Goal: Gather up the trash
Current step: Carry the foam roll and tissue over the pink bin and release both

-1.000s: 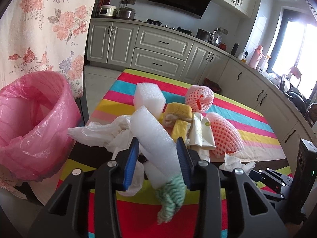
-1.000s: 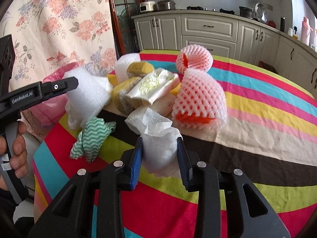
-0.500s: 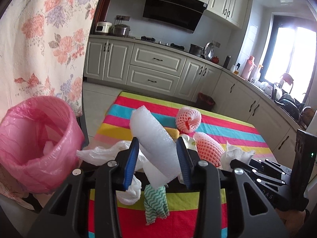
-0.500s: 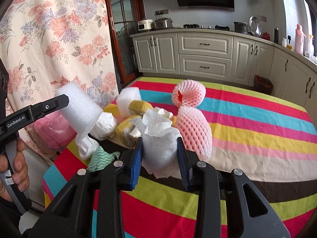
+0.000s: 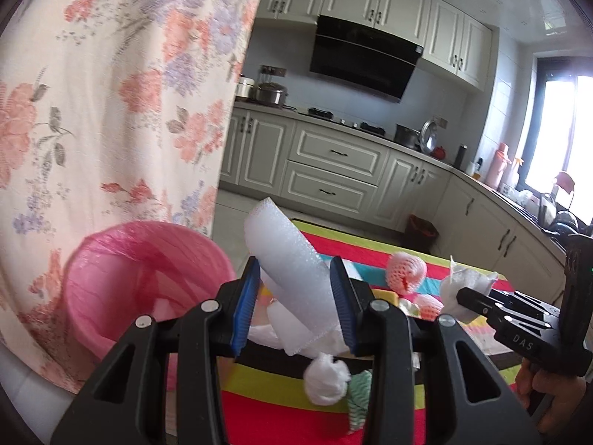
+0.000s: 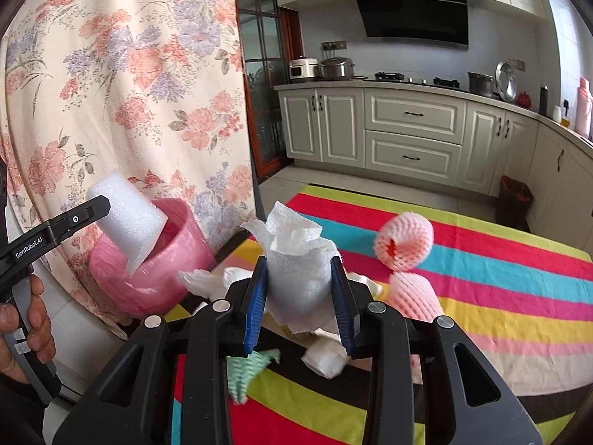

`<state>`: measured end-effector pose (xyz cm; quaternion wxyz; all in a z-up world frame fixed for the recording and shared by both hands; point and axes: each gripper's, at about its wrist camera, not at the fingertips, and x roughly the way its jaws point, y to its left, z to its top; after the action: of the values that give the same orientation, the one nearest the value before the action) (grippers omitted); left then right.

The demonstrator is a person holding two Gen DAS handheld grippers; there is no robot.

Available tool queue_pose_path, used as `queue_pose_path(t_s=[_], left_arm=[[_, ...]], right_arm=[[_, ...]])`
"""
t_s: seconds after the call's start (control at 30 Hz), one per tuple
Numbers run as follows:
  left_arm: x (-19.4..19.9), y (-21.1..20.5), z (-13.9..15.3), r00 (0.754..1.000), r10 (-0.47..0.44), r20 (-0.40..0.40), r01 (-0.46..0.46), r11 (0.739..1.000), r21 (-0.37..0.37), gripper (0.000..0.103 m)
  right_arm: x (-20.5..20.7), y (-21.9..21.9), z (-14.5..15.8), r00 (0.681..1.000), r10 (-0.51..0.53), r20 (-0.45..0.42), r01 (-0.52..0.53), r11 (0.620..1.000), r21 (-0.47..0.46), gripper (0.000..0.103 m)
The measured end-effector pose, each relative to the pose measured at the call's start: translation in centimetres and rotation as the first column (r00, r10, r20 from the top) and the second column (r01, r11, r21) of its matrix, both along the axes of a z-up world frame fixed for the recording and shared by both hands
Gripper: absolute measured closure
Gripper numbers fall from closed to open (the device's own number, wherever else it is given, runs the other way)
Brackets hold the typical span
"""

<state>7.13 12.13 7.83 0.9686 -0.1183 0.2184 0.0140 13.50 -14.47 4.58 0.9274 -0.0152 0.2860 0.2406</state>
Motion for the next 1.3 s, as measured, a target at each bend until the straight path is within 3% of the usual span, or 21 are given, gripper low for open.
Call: queue_pose_path(t_s=[0.57,1.1,1.2,1.27,1.3], left_arm=[[-1.5,10.5,0.2,0.979,0.204,0.019,-0.205,0.978,0.047,0.065],[-1.0,13.9,-0.8,0.967,0.253,-0.005,-0.252,0.966,0.055,0.065],[-0.7,14.1,-1.0,0.967,0.254,-0.008,-0.254,0.966,0.048,0.063],[-0.6,14.3,-1.1,0.965,0.261,-0.009,-0.26,0.965,0.046,0.056],[-0.5,14.3,-1.1,0.965,0.261,-0.009,-0.26,0.965,0.045,0.054]], right_arm=[[2.7,13.4,2.3,0.98,0.2,0.024,-0.2,0.98,-0.017,0.07],[5.2,24.2,0.4,0.931,0.363,-0.026,-0.363,0.931,-0.022,0.069],[5.5,25.2,0.1,0.926,0.375,-0.031,-0.376,0.926,-0.026,0.064],[5.7,25.6,-0.1,0.922,0.385,-0.037,-0.386,0.922,-0.025,0.045],[5.8,25.8,-0.2,0.922,0.385,-0.037,-0.386,0.922,-0.025,0.041]])
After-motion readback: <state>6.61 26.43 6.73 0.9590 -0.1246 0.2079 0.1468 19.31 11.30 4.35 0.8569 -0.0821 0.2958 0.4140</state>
